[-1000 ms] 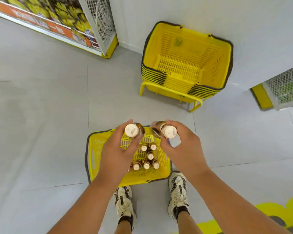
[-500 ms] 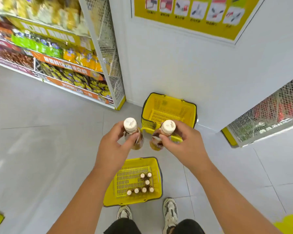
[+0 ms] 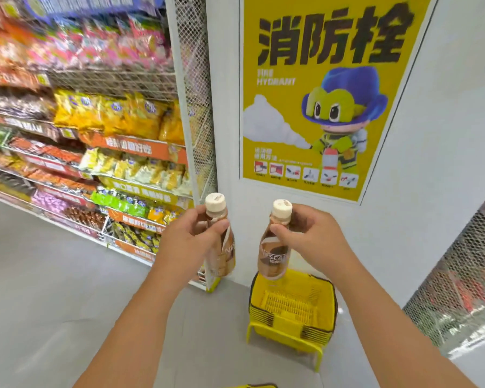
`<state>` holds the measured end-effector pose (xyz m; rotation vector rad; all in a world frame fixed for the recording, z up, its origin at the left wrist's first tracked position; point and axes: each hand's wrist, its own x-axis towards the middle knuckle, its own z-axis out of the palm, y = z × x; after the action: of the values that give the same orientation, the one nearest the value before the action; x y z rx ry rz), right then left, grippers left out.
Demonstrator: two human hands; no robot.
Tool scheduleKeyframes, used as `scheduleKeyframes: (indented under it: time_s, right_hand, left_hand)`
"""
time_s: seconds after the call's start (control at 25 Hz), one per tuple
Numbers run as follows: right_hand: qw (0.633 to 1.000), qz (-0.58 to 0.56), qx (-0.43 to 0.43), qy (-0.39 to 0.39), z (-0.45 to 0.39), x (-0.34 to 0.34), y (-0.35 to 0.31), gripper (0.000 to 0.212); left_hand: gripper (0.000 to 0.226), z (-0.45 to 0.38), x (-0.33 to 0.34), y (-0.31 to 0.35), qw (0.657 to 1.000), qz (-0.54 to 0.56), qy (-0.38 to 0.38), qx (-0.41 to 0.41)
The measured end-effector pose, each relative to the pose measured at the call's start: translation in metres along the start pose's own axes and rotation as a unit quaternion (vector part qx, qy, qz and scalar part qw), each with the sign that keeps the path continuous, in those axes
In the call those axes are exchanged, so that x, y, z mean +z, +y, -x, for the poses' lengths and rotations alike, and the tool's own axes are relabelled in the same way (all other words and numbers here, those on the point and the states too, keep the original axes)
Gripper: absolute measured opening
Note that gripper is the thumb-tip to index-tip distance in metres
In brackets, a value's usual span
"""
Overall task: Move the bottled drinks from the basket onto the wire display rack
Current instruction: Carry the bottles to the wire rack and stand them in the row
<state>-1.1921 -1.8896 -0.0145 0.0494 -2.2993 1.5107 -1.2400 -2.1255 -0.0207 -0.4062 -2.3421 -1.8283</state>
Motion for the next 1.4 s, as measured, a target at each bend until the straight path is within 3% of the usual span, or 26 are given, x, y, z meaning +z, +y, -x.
scheduleKeyframes:
  time_s: [0.36, 0.68, 1.0, 1.4]
  right_hand:
    - [0.998, -0.024, -0.036, -0.044, -0.048, -0.031, -0.061, 0.015]
    - [0.980, -0.081, -0.060, -0.174, -0.056, -0.016, -0.075, 0.017]
    - [0.908, -0.163, -0.114, -0.369, -0.018, 0.097, -0.146, 0.014]
    - [0.818, -0.214, -0.169, -0.507, 0.137, 0.268, -0.277, 0.017]
  left_hand:
    - [0.014, -0.021, -0.025, 0.067, 0.997, -0.022, 0.070, 0.024]
    - [0.020, 0.032, -0.035, 0.079, 0.978, -0.006, 0.204, -0.035]
    - [0.025, 0.151, -0.127, 0.102, 0.917, -0.094, 0.378, -0.092]
    - [0.016, 0.351, -0.290, 0.133, 0.824, -0.155, 0.532, -0.118]
